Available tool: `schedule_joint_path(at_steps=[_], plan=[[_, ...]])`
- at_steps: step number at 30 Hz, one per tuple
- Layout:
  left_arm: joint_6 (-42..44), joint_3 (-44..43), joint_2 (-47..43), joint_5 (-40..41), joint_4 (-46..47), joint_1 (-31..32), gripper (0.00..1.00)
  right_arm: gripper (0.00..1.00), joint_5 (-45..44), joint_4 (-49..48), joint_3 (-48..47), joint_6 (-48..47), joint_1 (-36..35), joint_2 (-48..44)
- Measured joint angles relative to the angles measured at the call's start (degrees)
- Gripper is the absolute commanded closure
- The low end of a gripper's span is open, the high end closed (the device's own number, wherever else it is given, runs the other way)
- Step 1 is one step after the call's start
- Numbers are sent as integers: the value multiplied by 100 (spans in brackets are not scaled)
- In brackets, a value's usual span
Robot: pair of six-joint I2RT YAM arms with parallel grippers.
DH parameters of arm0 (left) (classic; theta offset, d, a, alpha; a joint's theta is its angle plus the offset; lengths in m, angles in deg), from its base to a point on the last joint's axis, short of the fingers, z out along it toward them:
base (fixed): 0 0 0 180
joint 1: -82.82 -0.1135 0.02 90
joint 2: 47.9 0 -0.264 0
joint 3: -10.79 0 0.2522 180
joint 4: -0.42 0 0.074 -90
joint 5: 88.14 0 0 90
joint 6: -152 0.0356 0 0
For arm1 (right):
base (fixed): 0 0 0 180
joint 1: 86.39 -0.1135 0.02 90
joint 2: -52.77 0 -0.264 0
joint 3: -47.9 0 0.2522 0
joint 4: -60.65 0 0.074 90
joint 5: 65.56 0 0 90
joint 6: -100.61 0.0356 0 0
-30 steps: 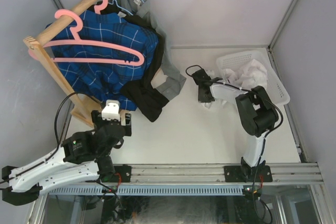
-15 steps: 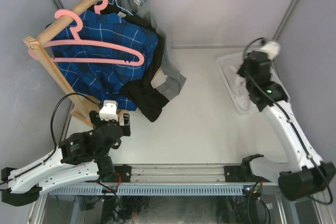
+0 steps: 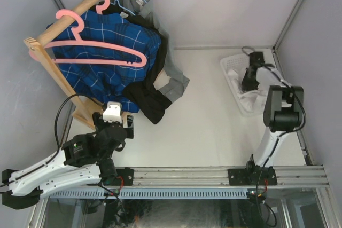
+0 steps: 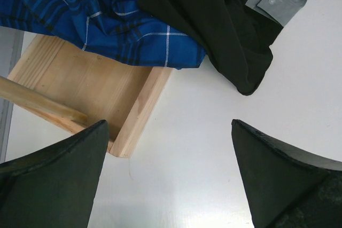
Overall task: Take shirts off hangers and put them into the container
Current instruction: Place the shirt in the bin.
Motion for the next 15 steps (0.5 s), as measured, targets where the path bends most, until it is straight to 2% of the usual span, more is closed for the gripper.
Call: schedule_joint_path(at_steps=[2,3,5,8,12,15], plan=[[0,0,-2,0,0,0,0,85,79,221,306,-48,-225,328],[0,0,-2,0,0,0,0,80,74,310,407,-63,-302,330],[0,0,-4,0,0,0,0,67,142,516,415,-57,-380,61],[0,0,-7,0,0,0,0,50,201,625,411,-72,-407,-861],[0,0,-7,-2,0,0,0,49,144,634,293,-140,-227,-2404],[0,0,-7,-2,0,0,0,50,116,739,223,-149,-166,-3132]])
